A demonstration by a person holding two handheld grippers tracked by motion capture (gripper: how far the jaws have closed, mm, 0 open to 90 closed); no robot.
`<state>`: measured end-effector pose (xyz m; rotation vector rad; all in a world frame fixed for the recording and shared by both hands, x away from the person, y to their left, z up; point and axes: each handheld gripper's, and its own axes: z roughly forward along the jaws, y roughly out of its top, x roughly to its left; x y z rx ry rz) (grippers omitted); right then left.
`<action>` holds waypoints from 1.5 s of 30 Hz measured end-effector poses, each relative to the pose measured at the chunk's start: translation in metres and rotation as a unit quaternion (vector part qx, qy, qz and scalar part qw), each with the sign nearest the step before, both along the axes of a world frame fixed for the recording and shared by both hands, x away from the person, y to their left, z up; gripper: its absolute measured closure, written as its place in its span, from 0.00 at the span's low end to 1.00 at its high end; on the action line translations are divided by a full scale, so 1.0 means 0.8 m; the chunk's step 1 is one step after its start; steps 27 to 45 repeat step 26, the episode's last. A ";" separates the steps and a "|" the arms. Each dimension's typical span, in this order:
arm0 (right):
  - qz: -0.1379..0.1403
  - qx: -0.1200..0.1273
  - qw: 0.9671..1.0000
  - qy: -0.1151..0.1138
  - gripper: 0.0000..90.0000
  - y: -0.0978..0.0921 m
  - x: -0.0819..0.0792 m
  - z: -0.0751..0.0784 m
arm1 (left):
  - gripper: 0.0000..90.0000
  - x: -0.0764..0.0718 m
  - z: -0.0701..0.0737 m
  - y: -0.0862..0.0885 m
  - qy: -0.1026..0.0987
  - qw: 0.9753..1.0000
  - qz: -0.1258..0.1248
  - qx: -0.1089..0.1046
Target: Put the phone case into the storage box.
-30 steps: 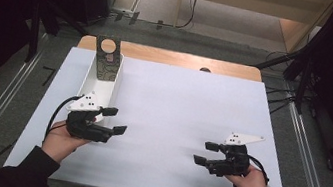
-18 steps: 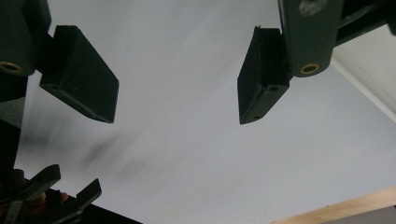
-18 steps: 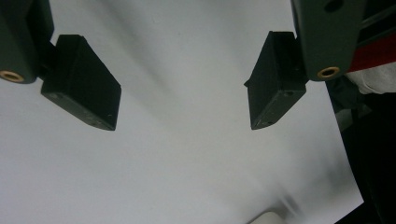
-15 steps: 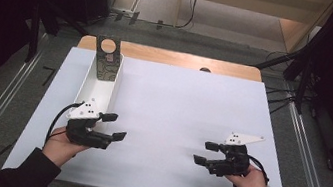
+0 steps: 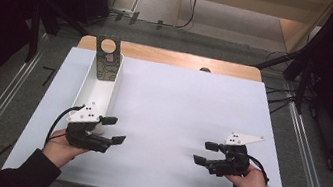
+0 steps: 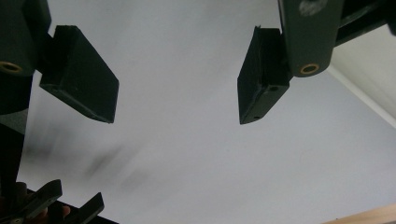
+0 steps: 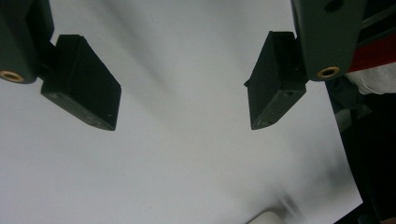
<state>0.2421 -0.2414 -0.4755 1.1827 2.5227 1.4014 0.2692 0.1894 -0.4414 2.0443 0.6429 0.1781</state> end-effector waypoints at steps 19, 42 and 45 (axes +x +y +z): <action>0.001 0.001 1.000 0.000 0.28 0.000 0.000 0.000 | 0.32 0.001 -0.001 0.003 0.003 1.000 -0.001 -0.003; 0.000 0.001 1.000 -0.001 0.28 -0.001 0.001 0.000 | 0.32 0.002 0.000 0.003 0.004 1.000 -0.002 -0.008; 0.000 0.001 1.000 -0.001 0.28 -0.001 0.001 0.000 | 0.32 0.002 0.000 0.003 0.004 1.000 -0.002 -0.008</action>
